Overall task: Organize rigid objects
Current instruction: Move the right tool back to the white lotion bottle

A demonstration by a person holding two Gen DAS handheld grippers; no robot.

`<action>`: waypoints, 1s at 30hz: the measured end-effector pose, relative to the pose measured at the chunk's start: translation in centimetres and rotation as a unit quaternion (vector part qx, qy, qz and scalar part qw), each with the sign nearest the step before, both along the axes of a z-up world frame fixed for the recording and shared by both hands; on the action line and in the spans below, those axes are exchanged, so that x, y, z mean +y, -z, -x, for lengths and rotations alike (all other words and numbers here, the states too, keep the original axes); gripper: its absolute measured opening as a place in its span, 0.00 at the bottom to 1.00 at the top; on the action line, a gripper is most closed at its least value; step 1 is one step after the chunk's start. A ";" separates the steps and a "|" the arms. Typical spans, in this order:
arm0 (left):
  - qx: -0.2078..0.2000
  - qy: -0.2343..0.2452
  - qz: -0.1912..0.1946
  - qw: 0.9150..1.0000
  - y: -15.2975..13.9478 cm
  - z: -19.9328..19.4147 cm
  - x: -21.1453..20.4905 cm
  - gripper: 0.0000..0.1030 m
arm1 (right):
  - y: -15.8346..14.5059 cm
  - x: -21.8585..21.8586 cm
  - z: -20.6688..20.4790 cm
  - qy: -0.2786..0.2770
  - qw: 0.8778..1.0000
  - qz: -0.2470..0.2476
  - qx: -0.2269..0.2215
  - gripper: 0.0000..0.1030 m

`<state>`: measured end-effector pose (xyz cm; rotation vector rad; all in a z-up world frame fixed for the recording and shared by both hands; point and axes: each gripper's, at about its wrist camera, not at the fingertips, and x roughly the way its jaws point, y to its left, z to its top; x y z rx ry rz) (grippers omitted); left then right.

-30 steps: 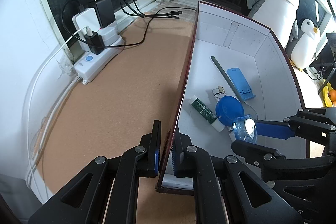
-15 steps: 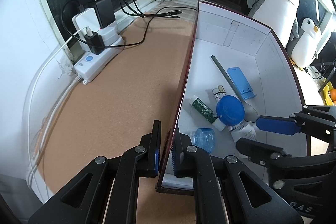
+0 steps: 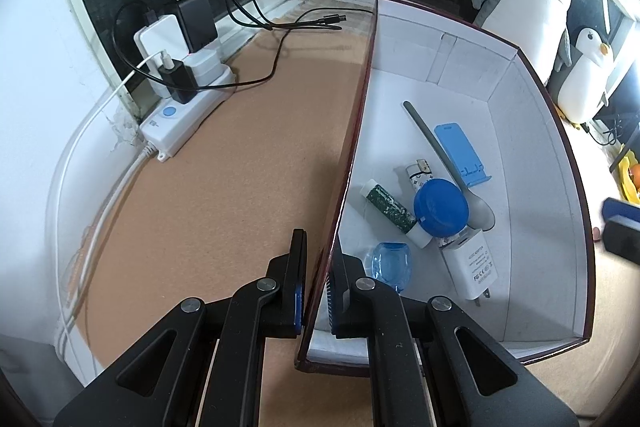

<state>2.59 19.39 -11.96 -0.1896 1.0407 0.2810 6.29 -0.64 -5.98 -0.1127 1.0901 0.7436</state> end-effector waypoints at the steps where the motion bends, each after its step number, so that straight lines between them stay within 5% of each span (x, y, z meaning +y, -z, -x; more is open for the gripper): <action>1: 0.001 0.000 0.000 1.000 0.0 -0.1 0.0 0.07 | -0.2 -1.7 -0.1 0.020 1.000 -0.004 -0.004 0.38; 7: 0.008 -0.002 0.001 1.000 0.2 -0.4 0.0 0.08 | 0.5 -10.5 -1.1 0.136 0.991 -0.013 0.001 0.41; 16: 0.020 -0.001 0.002 1.000 0.5 -0.9 0.0 0.08 | 5.8 -22.8 -2.5 0.310 0.949 0.026 0.043 0.41; 30: 0.029 0.002 0.002 1.000 1.0 -1.8 0.0 0.15 | 10.0 -26.0 -6.0 0.381 0.917 -0.021 0.114 0.41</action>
